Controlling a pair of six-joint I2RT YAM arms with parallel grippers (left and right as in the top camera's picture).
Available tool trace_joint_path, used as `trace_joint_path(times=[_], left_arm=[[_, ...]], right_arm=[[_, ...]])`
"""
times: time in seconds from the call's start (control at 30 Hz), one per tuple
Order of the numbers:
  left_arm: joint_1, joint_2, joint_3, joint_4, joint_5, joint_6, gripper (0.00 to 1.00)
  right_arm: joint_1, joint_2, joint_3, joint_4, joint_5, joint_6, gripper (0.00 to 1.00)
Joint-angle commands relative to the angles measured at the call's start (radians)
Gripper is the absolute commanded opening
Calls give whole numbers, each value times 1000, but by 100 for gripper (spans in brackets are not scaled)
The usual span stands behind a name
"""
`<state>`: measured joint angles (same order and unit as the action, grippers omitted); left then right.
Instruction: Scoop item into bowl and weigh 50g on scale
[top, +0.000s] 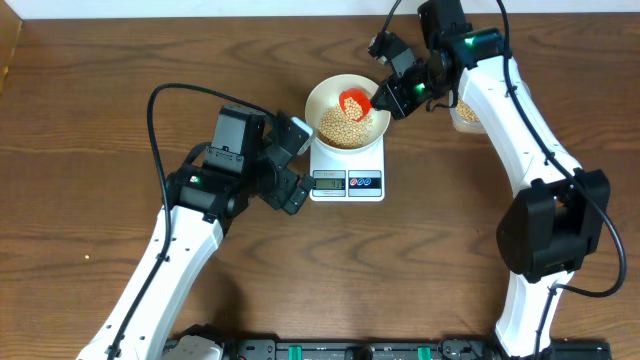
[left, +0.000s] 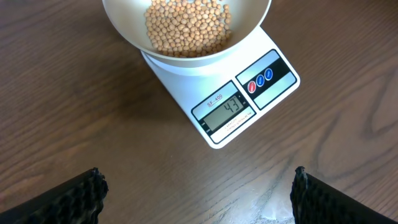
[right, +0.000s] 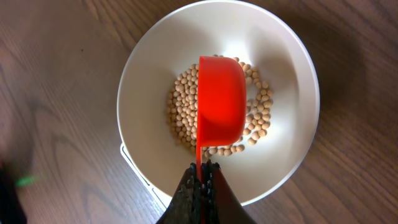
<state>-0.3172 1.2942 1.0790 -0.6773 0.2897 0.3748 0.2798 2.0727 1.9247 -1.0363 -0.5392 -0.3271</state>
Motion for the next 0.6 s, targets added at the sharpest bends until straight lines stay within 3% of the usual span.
trace_joint_path(times=[0.0, 0.57], left_arm=[[1, 8, 5, -3, 15, 17, 96], [1, 8, 5, -3, 15, 17, 96]], right_arm=[[-2, -38, 7, -4, -19, -19, 1], [2, -38, 7, -3, 10, -59, 1]])
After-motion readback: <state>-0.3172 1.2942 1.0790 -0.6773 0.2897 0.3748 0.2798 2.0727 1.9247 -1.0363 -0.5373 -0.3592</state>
